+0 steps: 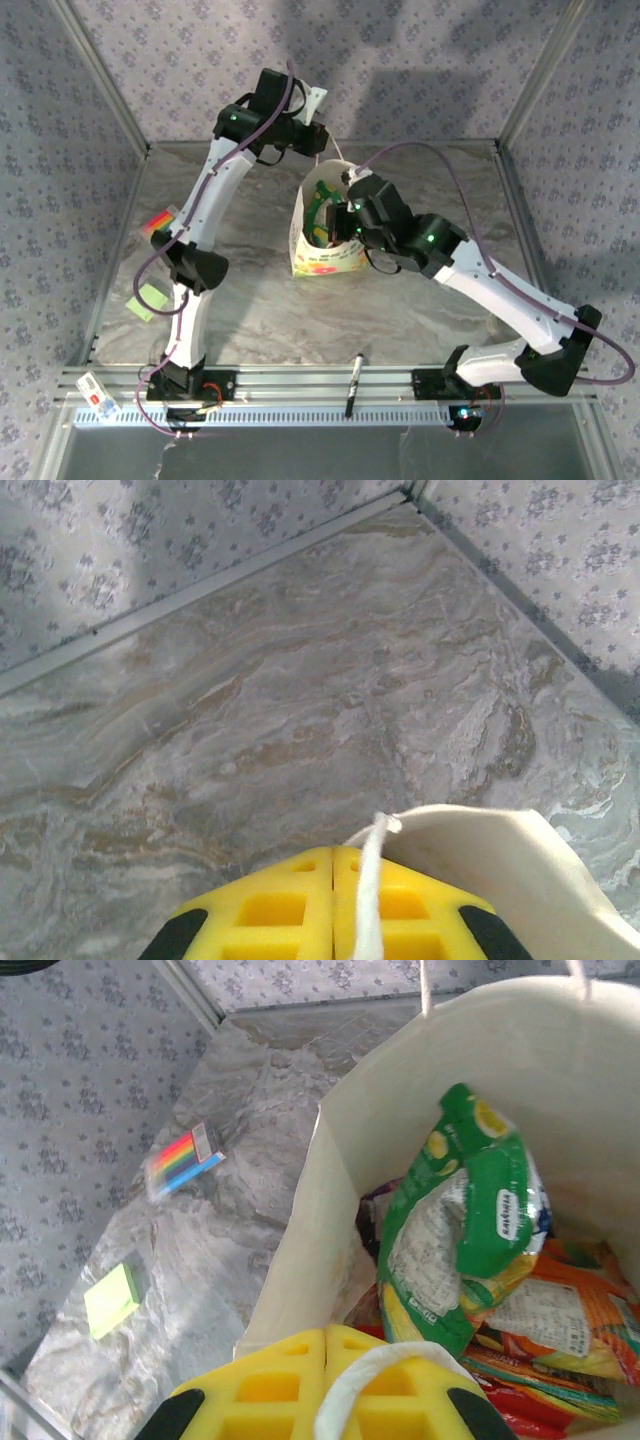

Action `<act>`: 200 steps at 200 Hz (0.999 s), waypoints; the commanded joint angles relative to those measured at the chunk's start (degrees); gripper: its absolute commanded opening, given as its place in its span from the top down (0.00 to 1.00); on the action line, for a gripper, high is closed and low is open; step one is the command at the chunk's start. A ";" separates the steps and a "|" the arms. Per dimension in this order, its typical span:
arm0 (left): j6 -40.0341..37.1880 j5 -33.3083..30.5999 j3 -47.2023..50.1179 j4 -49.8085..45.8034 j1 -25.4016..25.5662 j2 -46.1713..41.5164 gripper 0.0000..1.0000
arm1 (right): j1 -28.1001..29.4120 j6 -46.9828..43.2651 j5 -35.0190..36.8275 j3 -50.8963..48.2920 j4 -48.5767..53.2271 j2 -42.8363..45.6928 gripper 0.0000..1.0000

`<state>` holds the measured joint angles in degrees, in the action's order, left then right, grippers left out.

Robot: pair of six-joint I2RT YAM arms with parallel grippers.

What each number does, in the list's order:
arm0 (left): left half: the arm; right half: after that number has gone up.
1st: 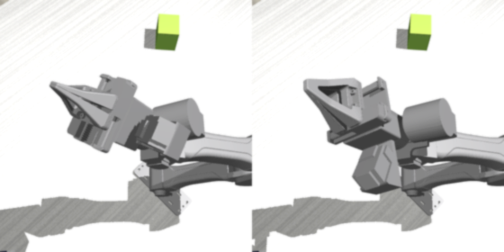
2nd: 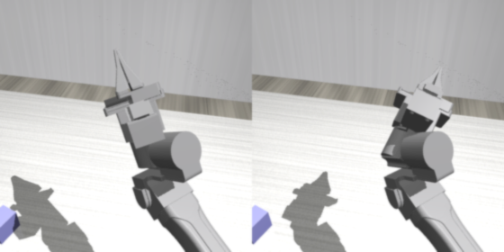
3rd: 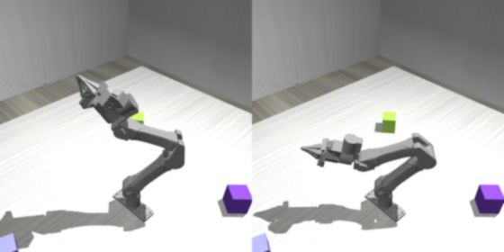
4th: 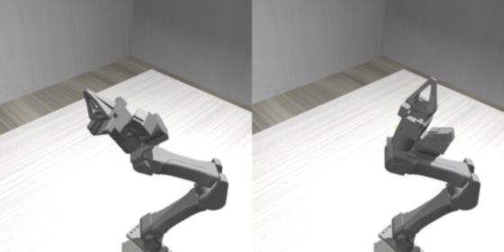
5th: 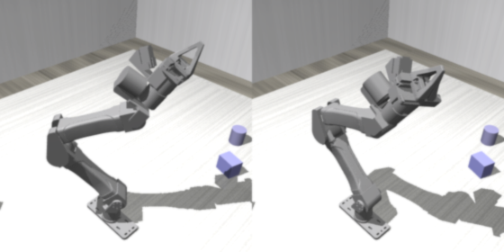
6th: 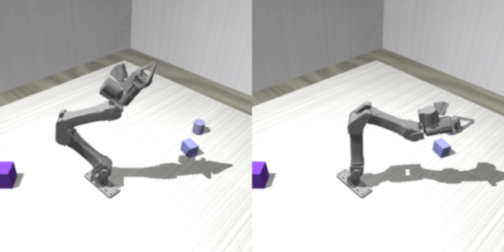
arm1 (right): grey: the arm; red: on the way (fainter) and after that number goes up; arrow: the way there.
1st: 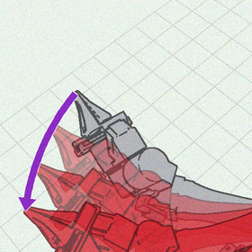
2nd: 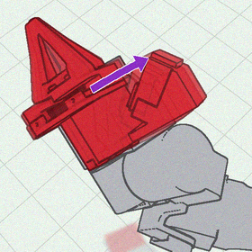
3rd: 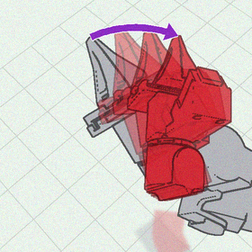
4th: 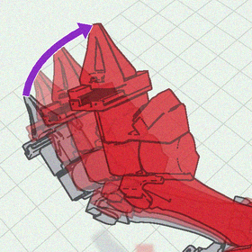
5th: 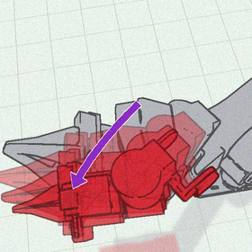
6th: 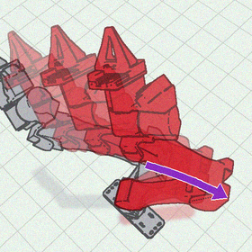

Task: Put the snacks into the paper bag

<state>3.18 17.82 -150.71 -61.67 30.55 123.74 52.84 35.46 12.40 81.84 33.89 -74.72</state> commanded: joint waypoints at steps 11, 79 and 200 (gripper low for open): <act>-3.20 1.84 -3.27 1.56 0.22 1.64 0.93 | 2.86 6.58 8.17 -0.64 -6.58 -2.38 0.97; -5.71 -1.00 -1.31 0.86 -0.99 3.48 0.86 | 1.08 8.57 12.66 0.28 -3.97 -4.22 0.88; -4.64 -6.65 16.44 7.69 -1.65 -11.14 0.55 | -2.97 1.02 15.02 3.18 5.42 4.48 0.45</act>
<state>-1.98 11.64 -138.34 -58.54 29.34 120.36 50.87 40.73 27.64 81.34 33.39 -71.11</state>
